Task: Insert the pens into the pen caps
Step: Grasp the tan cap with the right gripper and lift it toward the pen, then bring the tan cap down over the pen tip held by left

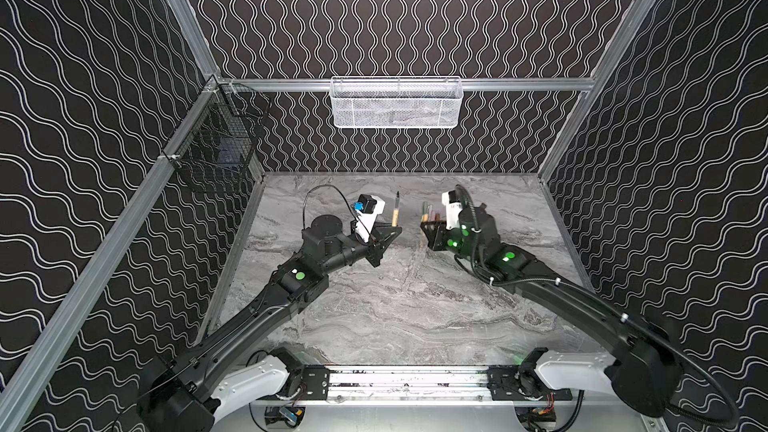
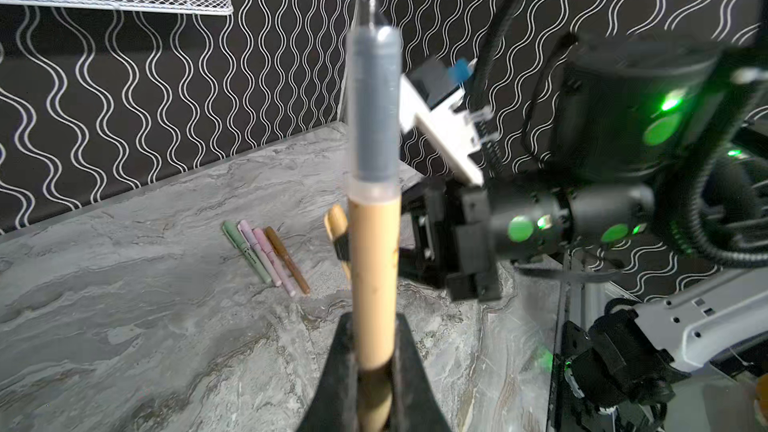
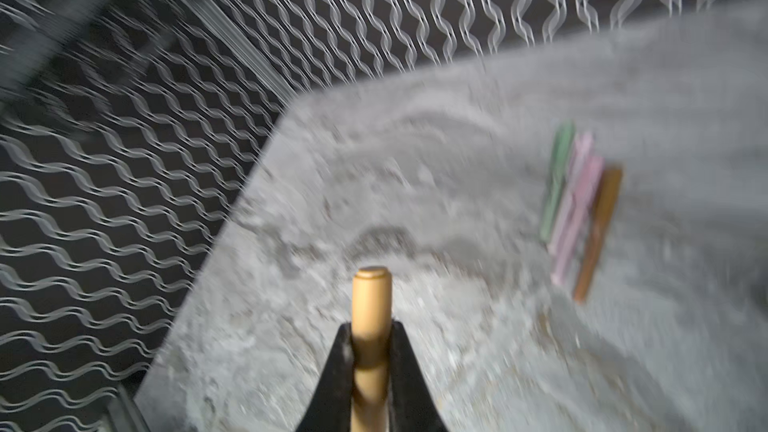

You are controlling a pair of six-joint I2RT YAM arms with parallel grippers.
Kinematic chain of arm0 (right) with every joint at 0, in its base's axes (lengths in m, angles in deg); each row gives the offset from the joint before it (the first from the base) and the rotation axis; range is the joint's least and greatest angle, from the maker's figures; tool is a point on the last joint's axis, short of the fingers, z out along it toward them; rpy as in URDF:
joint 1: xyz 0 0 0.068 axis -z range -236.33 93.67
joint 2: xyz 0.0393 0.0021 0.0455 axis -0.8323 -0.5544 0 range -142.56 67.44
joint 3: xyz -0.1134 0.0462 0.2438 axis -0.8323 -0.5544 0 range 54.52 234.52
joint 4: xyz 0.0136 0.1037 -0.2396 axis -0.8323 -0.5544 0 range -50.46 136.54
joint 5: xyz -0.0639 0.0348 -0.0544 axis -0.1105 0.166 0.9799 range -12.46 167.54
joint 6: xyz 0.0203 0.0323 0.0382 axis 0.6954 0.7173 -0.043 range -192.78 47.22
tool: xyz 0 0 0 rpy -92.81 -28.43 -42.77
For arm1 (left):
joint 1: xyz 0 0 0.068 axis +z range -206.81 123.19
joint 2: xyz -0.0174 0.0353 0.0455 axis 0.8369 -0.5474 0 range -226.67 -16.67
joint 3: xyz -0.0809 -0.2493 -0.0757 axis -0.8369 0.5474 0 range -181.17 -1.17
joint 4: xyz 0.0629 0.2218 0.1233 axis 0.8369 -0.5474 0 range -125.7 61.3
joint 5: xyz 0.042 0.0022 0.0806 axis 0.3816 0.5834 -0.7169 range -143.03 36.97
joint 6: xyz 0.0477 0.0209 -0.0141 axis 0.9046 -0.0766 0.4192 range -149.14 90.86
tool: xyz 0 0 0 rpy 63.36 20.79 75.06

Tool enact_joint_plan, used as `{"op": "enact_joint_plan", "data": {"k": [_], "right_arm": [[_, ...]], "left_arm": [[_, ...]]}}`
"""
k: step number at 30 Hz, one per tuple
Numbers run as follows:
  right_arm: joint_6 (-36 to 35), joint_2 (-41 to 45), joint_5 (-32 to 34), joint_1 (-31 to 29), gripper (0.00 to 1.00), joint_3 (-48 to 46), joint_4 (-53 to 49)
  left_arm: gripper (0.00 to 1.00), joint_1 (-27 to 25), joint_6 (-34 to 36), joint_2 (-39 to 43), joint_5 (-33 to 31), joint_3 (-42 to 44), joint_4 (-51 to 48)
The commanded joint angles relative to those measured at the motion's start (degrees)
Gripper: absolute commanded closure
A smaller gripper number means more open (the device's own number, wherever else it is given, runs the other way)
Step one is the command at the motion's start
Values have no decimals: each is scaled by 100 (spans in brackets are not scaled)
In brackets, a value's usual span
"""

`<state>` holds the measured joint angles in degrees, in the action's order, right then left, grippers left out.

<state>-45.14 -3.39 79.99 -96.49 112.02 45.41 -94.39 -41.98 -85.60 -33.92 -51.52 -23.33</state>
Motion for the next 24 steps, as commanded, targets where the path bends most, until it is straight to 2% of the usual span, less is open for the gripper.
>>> {"op": "enact_joint_plan", "data": {"k": [1,9,15,24], "right_arm": [[-430,292,-40,-16,92,211,854],[-638,543,-501,-12,93,517,1582],[-499,570,-933,-70,93,451,2408],[-503,218,-1184,-253,93,691,2626]], "left_arm": [[98,-57,174,-40,137,-64,197],[98,-135,221,-154,191,-98,151],[98,-167,223,-217,260,-133,149],[98,-180,256,-194,260,-143,105]]}}
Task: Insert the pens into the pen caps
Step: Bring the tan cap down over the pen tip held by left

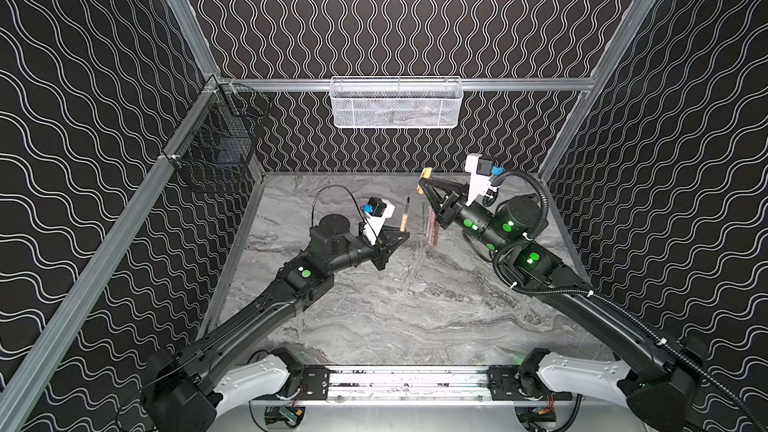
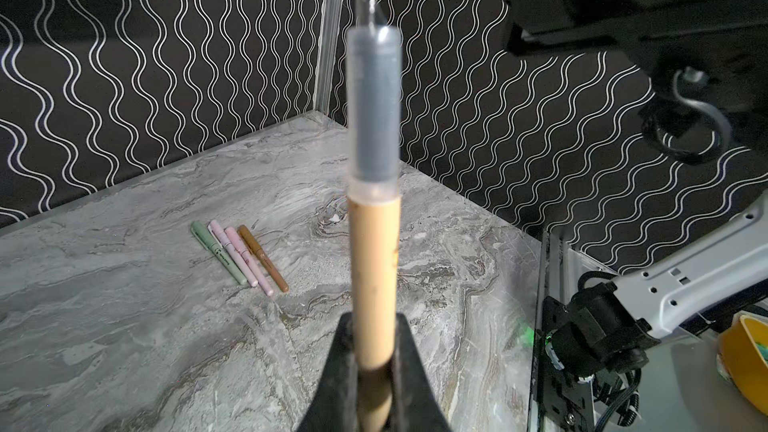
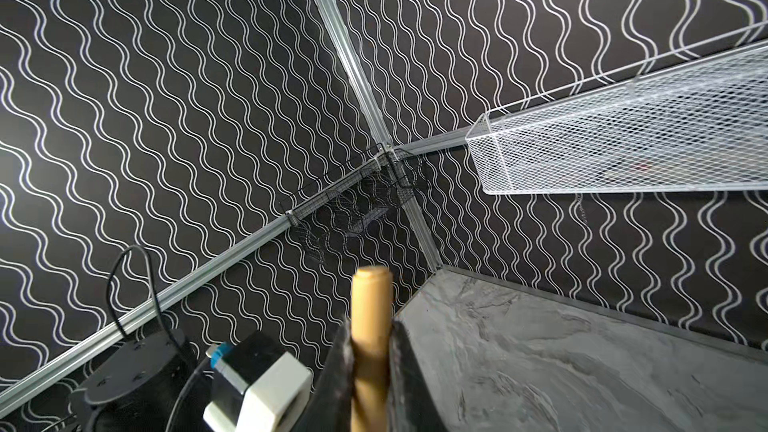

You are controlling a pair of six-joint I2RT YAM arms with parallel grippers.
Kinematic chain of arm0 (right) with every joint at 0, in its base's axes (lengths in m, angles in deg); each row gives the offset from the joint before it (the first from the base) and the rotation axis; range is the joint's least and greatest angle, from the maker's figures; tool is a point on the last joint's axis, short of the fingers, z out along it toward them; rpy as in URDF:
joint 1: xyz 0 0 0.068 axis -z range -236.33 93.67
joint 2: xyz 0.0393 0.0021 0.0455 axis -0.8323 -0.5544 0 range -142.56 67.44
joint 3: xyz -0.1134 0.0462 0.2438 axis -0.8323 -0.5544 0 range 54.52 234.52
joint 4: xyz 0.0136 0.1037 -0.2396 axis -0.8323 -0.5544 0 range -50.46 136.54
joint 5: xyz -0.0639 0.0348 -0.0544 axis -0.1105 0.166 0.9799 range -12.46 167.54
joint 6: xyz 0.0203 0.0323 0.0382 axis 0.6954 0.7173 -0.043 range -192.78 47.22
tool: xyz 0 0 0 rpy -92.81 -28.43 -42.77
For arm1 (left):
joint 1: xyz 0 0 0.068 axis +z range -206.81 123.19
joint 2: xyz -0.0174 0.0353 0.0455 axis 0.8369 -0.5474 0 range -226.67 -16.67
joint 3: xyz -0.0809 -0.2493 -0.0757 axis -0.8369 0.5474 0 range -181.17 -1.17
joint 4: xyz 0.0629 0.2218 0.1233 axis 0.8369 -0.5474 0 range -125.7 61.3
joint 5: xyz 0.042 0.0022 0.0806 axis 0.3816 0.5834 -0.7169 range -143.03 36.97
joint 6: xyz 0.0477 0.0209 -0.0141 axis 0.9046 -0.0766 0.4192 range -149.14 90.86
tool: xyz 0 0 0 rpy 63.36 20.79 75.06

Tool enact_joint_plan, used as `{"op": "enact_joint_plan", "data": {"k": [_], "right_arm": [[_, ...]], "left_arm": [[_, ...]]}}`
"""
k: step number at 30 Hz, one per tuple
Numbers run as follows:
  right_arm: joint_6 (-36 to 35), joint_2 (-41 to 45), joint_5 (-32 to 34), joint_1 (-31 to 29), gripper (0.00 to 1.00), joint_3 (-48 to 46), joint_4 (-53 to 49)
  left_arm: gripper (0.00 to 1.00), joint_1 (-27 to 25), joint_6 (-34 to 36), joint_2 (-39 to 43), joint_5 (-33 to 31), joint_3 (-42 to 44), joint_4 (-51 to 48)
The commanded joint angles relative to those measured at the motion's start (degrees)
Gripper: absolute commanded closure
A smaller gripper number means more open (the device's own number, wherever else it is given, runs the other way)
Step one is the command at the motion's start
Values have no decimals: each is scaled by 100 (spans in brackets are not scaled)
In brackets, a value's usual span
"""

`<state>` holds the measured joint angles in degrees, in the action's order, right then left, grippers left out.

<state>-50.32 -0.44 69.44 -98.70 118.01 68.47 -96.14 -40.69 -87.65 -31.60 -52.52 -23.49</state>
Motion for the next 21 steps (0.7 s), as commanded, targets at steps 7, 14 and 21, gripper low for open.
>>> {"op": "enact_joint_plan", "data": {"k": [7,14,21], "right_arm": [[-32,-217,-87,-99,93,156,258],[39,-262,-131,-130,93,125,211],[100,-270,-178,-149,93,9,189]], "left_arm": [[99,-4,160,71,-13,-39,95],[99,-6,144,88,-25,-55,85],[99,-9,152,127,-55,-41,79]]}}
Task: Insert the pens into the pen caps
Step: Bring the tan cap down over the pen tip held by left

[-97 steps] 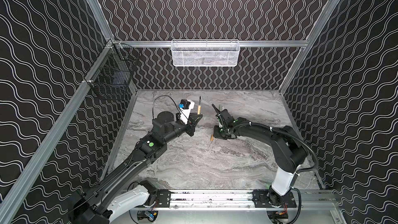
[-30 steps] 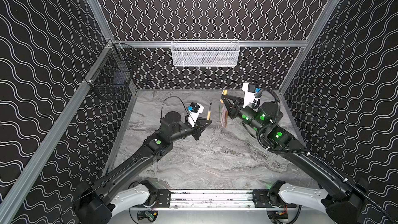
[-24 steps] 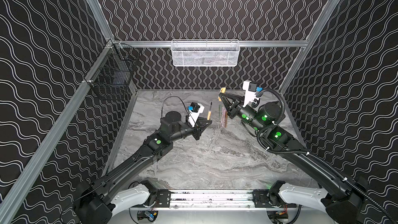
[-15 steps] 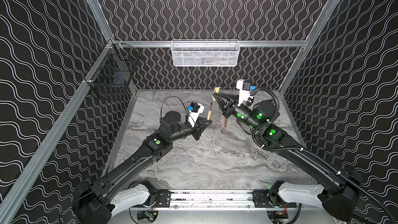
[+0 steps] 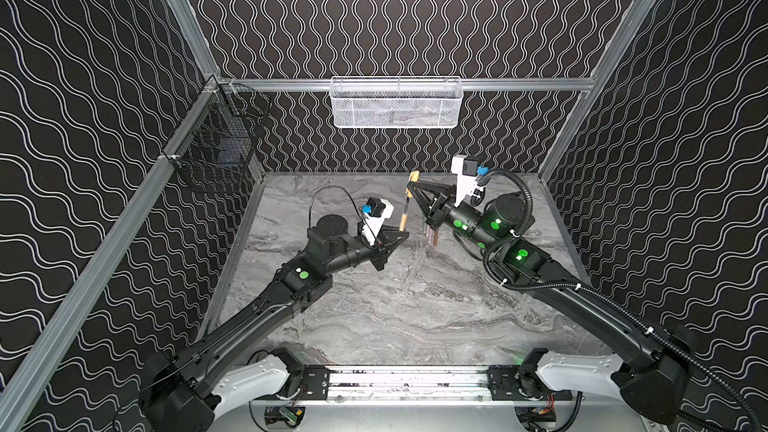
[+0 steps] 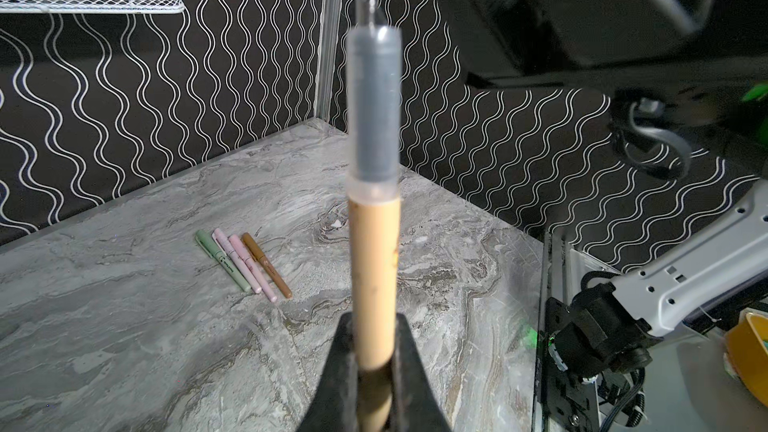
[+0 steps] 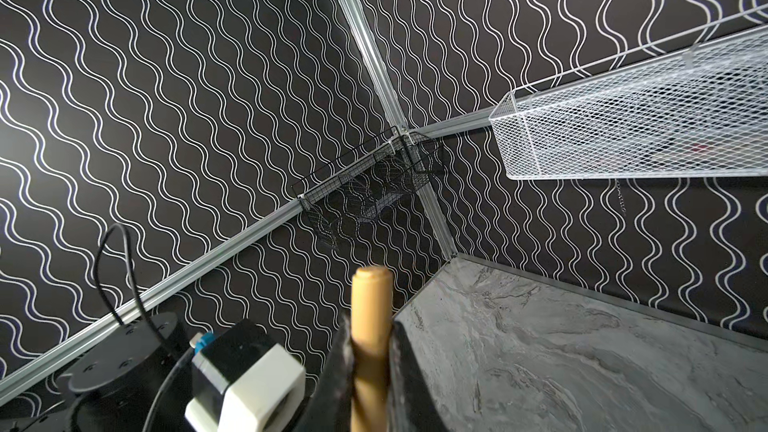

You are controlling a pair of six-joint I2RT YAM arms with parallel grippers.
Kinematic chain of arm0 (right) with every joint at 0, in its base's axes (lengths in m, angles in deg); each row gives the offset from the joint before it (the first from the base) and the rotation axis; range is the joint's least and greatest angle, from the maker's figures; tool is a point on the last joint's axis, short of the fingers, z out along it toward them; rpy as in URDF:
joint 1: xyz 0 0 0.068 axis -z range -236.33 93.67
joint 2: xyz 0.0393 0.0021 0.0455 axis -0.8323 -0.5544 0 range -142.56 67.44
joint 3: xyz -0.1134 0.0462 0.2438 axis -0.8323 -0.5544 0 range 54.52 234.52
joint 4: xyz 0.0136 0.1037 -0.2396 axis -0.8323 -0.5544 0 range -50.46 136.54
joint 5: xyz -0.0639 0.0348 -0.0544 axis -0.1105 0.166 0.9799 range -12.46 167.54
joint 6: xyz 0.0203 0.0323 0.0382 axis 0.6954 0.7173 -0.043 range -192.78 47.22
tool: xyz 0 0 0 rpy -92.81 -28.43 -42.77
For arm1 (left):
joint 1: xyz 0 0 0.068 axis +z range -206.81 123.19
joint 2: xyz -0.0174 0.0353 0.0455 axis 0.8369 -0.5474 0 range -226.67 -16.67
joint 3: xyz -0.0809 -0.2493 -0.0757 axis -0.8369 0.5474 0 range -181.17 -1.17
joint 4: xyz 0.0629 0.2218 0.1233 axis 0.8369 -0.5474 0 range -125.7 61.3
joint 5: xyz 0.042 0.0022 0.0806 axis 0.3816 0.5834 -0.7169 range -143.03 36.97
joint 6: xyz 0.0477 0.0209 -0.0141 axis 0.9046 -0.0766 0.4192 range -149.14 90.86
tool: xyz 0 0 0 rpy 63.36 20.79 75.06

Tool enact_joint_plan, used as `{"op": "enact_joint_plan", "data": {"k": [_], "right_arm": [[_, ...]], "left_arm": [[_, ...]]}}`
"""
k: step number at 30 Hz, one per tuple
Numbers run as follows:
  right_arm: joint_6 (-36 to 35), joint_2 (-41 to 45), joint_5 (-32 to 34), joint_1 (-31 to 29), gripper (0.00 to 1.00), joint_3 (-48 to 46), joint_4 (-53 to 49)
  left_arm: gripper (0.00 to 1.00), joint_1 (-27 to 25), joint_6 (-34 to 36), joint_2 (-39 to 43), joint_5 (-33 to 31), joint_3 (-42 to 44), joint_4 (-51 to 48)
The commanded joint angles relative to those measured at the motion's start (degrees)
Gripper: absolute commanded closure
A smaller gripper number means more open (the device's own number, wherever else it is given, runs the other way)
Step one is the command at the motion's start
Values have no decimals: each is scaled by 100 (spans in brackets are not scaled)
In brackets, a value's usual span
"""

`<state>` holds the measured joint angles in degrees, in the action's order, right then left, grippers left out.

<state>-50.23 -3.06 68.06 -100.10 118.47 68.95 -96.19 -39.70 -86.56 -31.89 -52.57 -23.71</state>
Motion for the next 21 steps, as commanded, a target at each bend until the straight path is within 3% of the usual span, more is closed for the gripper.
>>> {"op": "enact_joint_plan", "data": {"k": [1,21], "right_arm": [[92,-8,-62,-16,93,-46,148],[170,8,-76,-162,91,-346,228]], "left_arm": [[99,-1,55,5,-23,-57,89],[99,-3,-72,74,-120,15,180]]}}
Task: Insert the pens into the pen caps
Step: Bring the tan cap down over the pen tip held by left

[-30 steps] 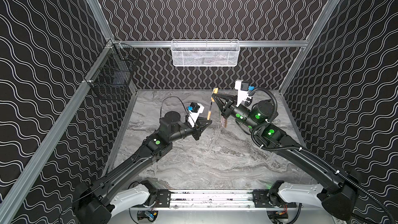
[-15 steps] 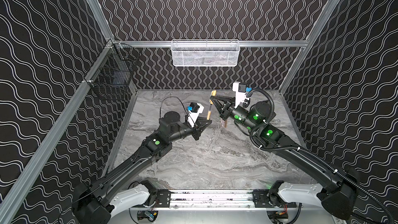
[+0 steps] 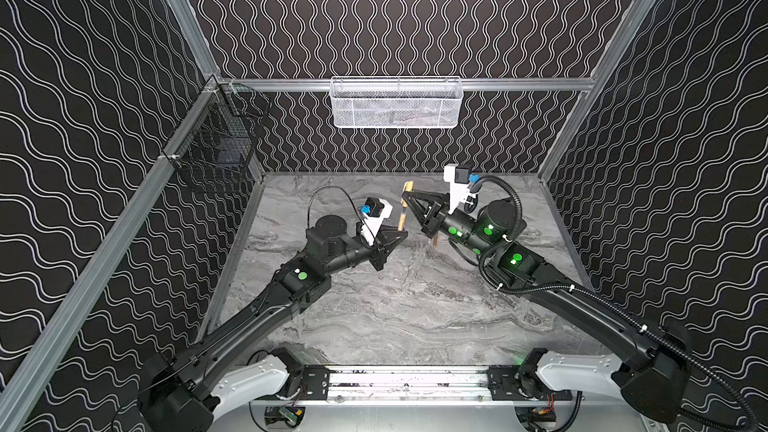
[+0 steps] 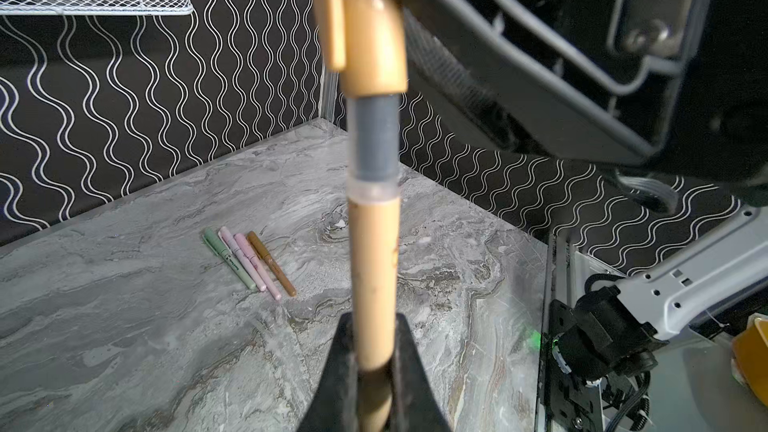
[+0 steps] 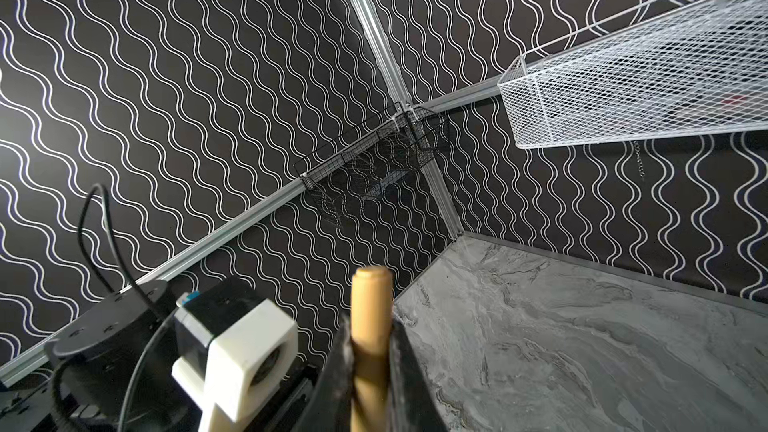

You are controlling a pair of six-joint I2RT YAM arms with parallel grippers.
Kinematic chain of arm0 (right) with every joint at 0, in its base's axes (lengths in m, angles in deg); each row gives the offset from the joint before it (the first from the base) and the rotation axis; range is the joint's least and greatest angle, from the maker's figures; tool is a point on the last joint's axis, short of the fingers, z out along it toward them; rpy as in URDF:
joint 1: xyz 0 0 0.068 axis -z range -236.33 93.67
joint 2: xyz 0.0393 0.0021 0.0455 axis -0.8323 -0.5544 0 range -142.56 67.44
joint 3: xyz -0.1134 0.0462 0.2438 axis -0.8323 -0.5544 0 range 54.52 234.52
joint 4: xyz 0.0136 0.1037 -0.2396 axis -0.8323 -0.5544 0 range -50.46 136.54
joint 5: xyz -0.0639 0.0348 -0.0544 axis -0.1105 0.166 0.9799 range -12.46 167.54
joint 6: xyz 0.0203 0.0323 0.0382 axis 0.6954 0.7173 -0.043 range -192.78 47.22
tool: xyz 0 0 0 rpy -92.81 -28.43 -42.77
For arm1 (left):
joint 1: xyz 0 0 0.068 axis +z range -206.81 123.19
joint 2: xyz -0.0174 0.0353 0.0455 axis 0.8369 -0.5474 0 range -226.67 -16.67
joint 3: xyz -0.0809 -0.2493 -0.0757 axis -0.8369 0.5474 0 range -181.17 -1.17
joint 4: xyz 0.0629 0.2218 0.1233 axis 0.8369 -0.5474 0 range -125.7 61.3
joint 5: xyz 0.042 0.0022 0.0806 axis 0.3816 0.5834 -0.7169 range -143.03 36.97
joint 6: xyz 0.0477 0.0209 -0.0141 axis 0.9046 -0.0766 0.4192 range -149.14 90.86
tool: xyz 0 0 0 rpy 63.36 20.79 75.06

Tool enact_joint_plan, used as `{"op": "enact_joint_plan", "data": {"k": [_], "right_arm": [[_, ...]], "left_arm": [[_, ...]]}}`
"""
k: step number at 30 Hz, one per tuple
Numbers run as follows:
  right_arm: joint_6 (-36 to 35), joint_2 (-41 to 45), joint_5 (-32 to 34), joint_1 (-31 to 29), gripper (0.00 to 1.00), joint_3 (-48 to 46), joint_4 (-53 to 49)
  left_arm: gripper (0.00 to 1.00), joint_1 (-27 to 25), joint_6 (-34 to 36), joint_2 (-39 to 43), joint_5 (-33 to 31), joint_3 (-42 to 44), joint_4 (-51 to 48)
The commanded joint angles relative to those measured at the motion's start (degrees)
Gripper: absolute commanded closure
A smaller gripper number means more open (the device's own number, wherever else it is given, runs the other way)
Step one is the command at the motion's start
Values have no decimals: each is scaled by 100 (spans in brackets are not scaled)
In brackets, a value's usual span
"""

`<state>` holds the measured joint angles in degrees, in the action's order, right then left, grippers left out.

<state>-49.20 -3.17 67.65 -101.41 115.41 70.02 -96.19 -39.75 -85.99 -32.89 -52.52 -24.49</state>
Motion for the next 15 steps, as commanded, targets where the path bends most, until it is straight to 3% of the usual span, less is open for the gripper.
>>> {"op": "enact_joint_plan", "data": {"k": [1,6,13,15], "right_arm": [[46,29,-32,-57,90,-63,113],[-245,107,235,-243,81,-108,-139],[-250,217,275,-293,78,-214,-239],[-266,274,264,-308,72,-209,-315]], "left_arm": [[99,-8,-81,28,-26,20,273],[100,-2,-111,12,-54,45,326],[100,-1,-86,23,-80,54,317],[100,-6,-61,11,-87,39,292]]}}
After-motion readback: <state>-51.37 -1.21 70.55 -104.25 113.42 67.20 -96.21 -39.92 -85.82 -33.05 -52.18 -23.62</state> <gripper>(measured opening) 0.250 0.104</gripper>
